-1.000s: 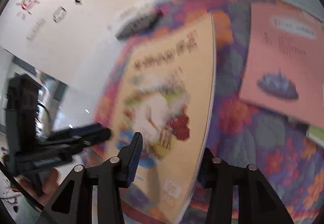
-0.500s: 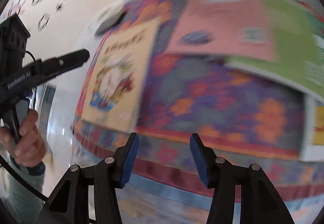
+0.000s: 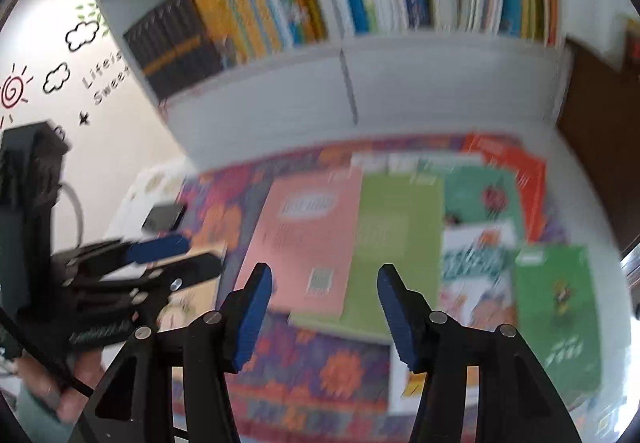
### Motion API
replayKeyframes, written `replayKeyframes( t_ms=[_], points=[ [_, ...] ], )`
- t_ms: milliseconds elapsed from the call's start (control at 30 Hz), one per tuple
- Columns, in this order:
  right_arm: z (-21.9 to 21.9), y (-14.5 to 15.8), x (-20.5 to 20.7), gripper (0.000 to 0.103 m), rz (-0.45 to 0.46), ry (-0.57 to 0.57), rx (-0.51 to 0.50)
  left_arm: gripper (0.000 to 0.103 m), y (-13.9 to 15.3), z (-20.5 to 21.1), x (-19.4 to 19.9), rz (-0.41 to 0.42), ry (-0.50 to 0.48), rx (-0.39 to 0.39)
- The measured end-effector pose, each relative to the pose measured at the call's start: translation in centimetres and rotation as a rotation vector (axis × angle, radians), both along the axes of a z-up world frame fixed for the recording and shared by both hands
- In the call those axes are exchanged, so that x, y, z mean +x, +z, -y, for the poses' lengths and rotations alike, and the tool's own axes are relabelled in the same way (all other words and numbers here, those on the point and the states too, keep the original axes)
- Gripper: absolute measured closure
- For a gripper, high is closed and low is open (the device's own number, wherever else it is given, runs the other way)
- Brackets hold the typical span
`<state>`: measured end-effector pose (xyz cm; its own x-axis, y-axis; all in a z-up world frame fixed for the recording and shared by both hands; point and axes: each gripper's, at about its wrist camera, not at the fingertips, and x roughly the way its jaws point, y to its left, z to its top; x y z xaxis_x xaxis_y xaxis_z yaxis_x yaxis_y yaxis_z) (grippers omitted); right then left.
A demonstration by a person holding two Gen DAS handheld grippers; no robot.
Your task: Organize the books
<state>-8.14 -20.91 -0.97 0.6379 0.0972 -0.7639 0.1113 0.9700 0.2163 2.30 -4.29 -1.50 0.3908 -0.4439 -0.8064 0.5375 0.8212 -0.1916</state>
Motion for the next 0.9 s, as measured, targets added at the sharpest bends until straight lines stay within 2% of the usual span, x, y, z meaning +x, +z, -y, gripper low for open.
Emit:
replayKeyframes(
  t_ms=[33,67,133,167,267,367,467,633,700,733,833,900],
  points=[
    [0.4,0.4,0.3,0.049,0.013,-0.018,-0.008,0.05,0.5,0.3,-0.1,0.026,0.021,0.016],
    [0.8,0.7,0.5,0.048,0.018,-0.035,-0.011,0.038,0.8,0.5,-0.2,0.049,0.045,0.038],
    [1.5,0.5,0.8,0.045,0.01,-0.051,-0.017,0.029,0.7,0.6,-0.5,0.102,0.097,0.077],
    [1.6,0.2,1.0,0.044,0.001,-0.051,-0.02,0.029,0.4,0.4,-0.4,0.097,0.107,0.082],
    [2.0,-1.5,1.8,0.044,-0.046,-0.047,-0.002,0.029,-1.1,-0.5,0.3,0.005,0.135,0.057],
    [2.6,-2.6,2.0,0.044,-0.069,-0.056,0.048,0.029,-1.9,-1.2,0.8,0.001,0.157,0.066],
    [2.2,-3.4,2.6,0.044,-0.076,-0.049,0.038,0.029,-3.1,-1.1,1.6,-0.008,0.145,0.089],
    [1.5,-6.4,4.5,0.045,-0.133,-0.048,0.059,0.03,-7.2,-1.0,3.9,-0.073,0.117,0.13],
    [1.3,-7.9,5.2,0.049,-0.171,-0.055,0.071,0.031,-8.9,-1.2,4.9,-0.104,0.131,0.123],
    [1.3,-8.8,5.6,0.051,-0.194,-0.06,0.083,0.034,-9.7,-1.4,5.4,-0.125,0.136,0.116],
    [1.3,-11.2,6.6,0.055,-0.248,-0.073,0.122,0.051,-12.2,-1.7,6.9,-0.184,0.149,0.119],
    [0.9,-12.4,7.3,0.056,-0.269,-0.068,0.123,0.052,-13.6,-1.7,7.7,-0.202,0.168,0.148]
  ],
)
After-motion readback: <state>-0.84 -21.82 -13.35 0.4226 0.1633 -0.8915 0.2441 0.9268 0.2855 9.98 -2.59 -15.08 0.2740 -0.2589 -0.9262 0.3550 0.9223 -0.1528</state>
